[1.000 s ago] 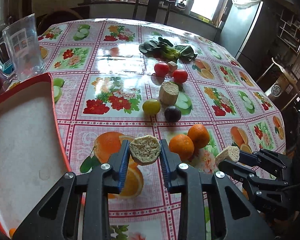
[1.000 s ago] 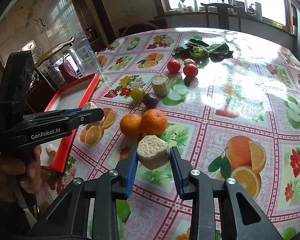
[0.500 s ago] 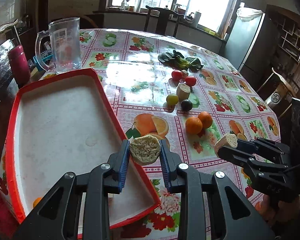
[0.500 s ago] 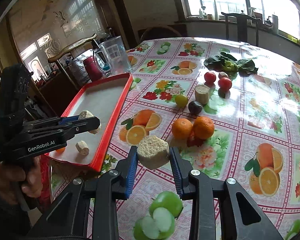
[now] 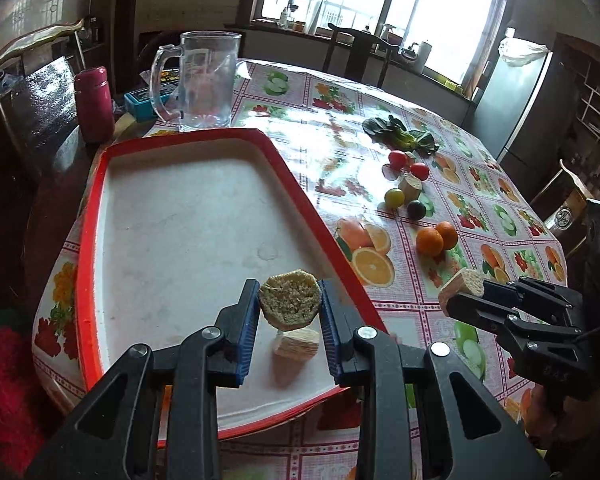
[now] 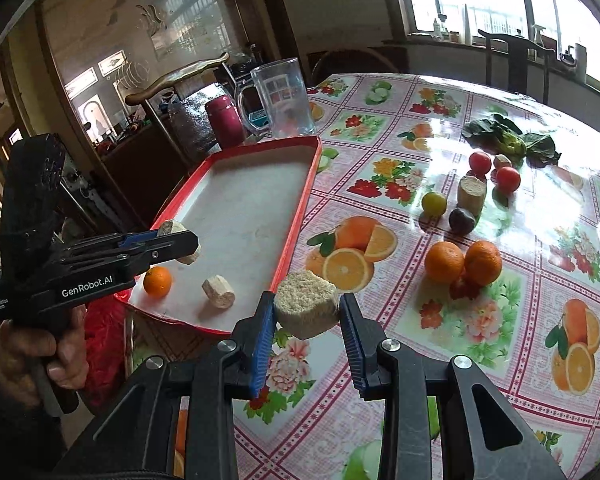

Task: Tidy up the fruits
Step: 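Carry the bread slice and the white block over the tray with both tools, then open the left tool over the tray while the right tool releases the white block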

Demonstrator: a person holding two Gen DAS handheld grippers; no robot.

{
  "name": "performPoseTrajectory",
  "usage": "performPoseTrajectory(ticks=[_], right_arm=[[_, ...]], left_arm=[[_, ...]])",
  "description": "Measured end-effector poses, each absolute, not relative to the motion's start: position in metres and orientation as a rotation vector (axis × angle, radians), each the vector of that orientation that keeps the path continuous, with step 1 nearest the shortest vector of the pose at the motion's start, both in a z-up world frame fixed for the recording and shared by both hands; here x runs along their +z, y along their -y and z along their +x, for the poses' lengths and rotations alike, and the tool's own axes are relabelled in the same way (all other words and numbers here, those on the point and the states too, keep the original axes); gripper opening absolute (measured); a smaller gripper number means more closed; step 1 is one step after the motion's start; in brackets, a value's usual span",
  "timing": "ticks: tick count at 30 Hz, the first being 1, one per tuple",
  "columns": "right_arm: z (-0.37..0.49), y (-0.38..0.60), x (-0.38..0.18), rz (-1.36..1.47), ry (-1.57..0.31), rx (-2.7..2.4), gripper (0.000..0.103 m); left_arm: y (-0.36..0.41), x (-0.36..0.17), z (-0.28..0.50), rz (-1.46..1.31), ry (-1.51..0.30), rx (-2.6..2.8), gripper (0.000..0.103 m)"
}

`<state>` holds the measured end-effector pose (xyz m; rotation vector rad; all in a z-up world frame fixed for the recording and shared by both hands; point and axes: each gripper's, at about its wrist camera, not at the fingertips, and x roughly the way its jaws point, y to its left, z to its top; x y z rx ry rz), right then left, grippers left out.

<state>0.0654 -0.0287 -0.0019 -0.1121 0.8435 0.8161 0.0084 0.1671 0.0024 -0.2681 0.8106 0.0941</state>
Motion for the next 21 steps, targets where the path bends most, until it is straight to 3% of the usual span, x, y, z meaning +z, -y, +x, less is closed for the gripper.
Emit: performPoseTrajectory(ticks=[21], right_arm=[[0.074,-0.048,-0.006,-0.135,-0.887,0.927,0.033]], left_arm=[[-0.226,-0.009,-0.012,-0.329,-0.814,0.204,0.027]])
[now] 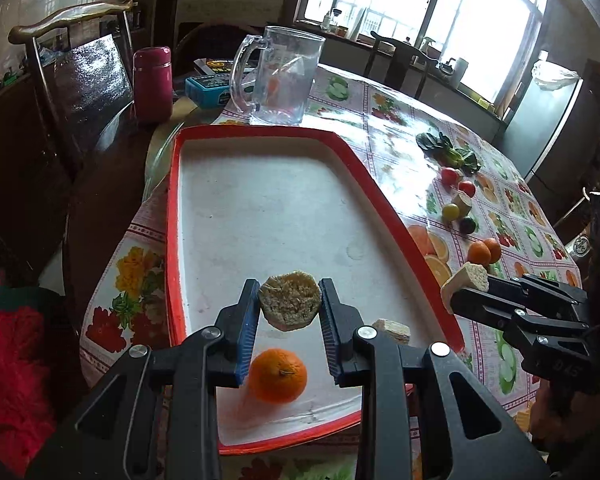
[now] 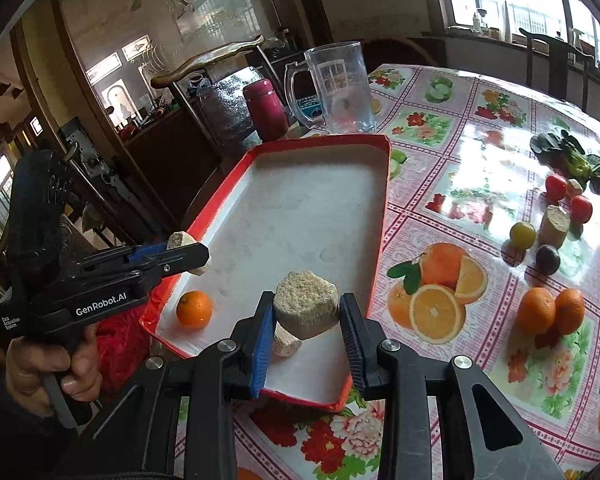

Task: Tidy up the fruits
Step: 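Open the left tool over the tray while the right tool releases the white block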

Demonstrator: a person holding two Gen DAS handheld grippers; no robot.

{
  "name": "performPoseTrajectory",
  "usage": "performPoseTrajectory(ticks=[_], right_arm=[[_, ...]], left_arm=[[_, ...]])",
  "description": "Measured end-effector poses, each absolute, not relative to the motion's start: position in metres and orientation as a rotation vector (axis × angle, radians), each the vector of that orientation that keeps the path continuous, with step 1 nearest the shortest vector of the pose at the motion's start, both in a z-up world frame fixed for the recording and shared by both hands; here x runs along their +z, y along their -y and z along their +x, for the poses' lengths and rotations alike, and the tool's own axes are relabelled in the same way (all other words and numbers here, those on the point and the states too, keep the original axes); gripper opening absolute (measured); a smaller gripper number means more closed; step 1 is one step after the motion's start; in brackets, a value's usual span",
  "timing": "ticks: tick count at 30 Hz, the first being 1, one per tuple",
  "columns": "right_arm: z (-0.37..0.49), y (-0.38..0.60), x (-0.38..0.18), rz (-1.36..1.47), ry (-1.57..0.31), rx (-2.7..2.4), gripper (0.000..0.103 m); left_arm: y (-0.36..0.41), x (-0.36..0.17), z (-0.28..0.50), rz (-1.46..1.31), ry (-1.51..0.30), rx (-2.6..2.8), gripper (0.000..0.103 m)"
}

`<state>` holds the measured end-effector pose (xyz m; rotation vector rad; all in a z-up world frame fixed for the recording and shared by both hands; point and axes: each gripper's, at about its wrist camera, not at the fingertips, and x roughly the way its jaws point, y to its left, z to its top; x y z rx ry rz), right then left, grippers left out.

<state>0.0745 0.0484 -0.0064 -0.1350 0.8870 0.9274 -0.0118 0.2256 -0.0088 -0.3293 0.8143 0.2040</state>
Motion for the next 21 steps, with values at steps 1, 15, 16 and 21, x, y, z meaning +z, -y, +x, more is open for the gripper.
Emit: performPoseTrajectory(ticks=[1,15,16,21], right_arm=[[0.077,-0.053,-0.008,-0.137,-0.894,0.931,0.033],[0.093,-0.105,-0.040,-0.213,-0.970,0.964,0.033],[0.094,-0.107,-0.042,-0.220,-0.977,0.965,0.033],[0.093,-0.109,-0.048,-0.230,-0.991,0.968,0.037]], left_arm=[[-0.228,-0.011,-0.011,-0.334,-0.818,0.208,0.027],[-0.251,-0.036,0.005,-0.362,-0.876,0.236,0.027],[-0.251,-0.038,0.006,-0.359,-0.884,0.238,0.027],[-0.249,-0.041,0.007,-0.335,-0.905,0.248,0.027]])
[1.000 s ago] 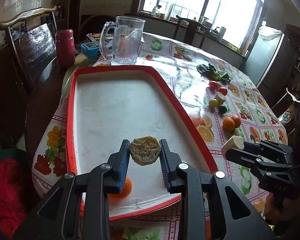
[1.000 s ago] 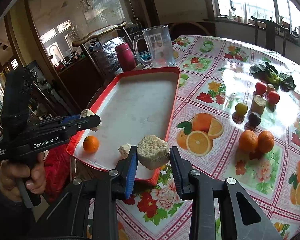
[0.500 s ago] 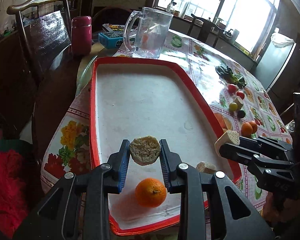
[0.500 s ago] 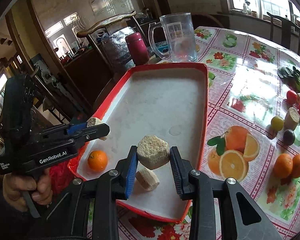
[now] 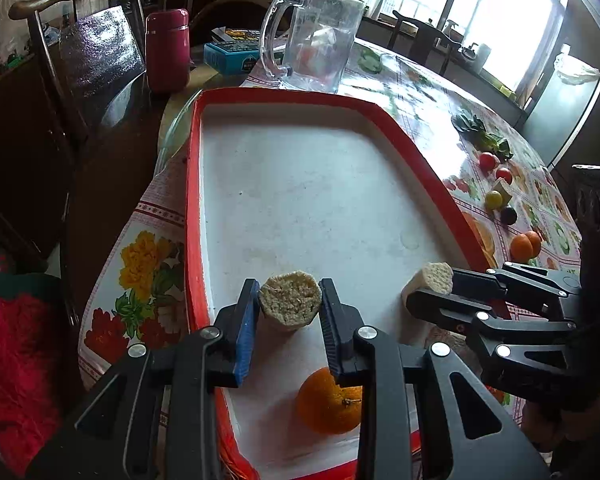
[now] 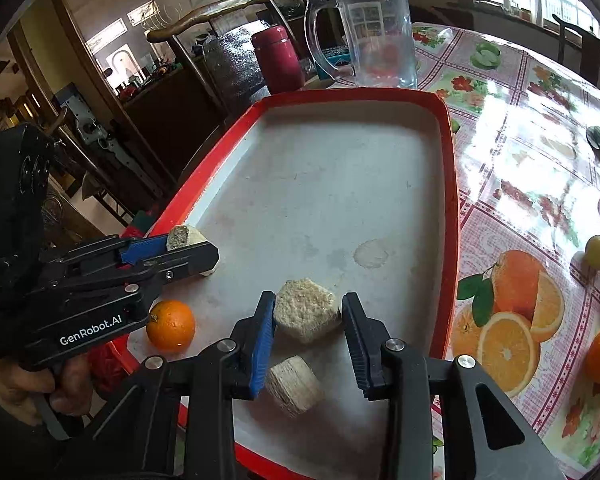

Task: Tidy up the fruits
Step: 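Open the left tool over the tray while the right tool releases the white block, then move both tools back toward the two oranges on the table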

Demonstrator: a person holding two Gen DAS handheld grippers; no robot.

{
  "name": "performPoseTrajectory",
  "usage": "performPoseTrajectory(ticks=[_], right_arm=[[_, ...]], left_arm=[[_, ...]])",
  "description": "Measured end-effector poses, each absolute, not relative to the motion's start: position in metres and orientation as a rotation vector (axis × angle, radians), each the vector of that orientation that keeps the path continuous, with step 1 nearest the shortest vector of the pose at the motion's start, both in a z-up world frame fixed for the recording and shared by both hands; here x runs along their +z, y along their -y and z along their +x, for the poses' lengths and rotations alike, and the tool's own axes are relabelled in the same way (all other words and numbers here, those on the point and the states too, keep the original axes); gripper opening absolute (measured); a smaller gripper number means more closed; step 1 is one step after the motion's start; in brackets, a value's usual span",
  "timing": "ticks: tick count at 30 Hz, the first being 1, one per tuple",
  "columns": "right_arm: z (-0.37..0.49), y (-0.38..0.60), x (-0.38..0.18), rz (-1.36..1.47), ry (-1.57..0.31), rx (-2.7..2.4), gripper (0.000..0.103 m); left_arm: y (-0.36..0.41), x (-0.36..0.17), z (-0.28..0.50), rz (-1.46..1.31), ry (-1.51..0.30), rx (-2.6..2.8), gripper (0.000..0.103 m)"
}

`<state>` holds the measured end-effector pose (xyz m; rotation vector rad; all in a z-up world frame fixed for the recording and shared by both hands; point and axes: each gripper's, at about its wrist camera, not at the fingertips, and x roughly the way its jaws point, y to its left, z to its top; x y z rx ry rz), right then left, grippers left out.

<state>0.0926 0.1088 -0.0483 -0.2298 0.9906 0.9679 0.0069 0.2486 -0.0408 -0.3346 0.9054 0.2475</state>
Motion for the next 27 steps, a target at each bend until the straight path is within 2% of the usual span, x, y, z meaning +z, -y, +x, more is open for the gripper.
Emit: performPoseTrajectory(ticks=[5,13,27], right_arm=[[0.090,-0.089,-0.037,-0.182,-0.970,0.975,0.038],[0.085,-0.021,-0.015,-0.093,-0.911,0.905,0.038],[0.105,0.099,-0.020,0.008,-0.909,0.693,0.040]], left_arm=[[-0.248,-0.033,0.001,-0.336,-0.898,0.259,0.041],[-0.226,-0.009,-0.003,-0.314,-0.848,0.228,0.041],[-0.129,0.001,0.030,-0.216,-0.867,0.042,0.041]])
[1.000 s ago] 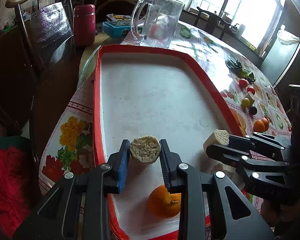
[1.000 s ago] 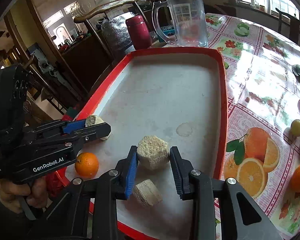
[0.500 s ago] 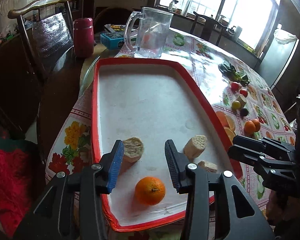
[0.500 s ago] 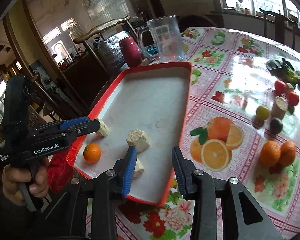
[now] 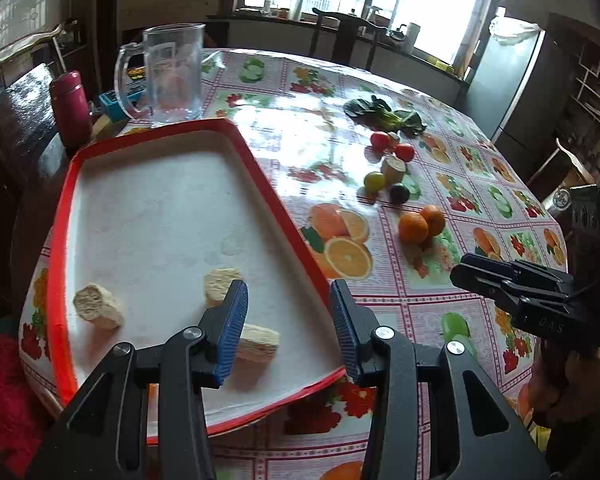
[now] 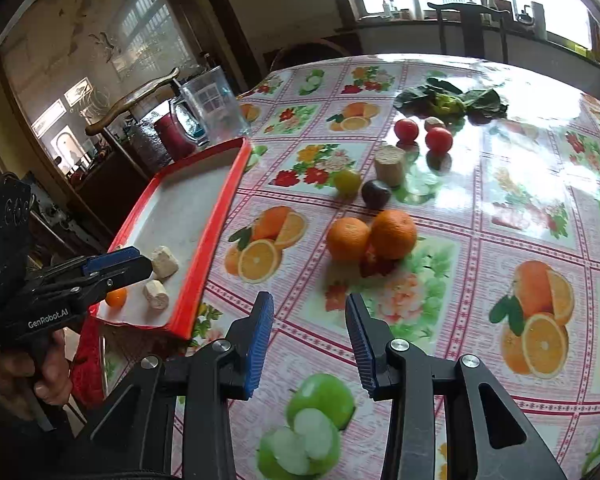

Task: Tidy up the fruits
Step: 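Move both tools back toward the two oranges on the table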

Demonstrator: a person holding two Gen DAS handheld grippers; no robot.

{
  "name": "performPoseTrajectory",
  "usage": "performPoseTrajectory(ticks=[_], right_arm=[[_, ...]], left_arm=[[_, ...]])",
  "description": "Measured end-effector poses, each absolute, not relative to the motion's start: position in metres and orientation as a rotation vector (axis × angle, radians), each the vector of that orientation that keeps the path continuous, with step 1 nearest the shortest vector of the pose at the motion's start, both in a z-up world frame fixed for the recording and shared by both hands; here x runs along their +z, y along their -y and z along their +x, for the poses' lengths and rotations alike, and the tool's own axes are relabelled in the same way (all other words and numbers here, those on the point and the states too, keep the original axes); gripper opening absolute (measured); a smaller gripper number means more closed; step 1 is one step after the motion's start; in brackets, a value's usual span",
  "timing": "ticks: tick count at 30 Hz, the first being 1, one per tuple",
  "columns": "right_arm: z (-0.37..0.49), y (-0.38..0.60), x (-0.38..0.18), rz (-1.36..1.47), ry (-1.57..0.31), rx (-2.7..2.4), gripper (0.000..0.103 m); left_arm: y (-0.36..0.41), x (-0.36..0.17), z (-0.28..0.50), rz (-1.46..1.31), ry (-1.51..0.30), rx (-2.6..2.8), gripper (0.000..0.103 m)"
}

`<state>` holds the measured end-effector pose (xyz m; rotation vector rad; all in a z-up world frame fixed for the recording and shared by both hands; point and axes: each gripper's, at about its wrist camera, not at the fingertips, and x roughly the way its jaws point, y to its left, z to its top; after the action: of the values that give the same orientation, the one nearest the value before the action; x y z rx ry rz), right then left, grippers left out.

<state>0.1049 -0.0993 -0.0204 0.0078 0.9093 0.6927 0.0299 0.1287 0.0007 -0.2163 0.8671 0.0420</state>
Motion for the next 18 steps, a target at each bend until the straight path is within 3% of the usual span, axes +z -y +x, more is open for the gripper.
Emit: performPoseTrajectory(ticks=[18], right_arm=[[0.162,0.127,-0.040,0.036,-0.938,0.647,0.040]], left_arm=[[-0.053,-0.018,0.082,-0.153,-0.936,-0.104,0.041]])
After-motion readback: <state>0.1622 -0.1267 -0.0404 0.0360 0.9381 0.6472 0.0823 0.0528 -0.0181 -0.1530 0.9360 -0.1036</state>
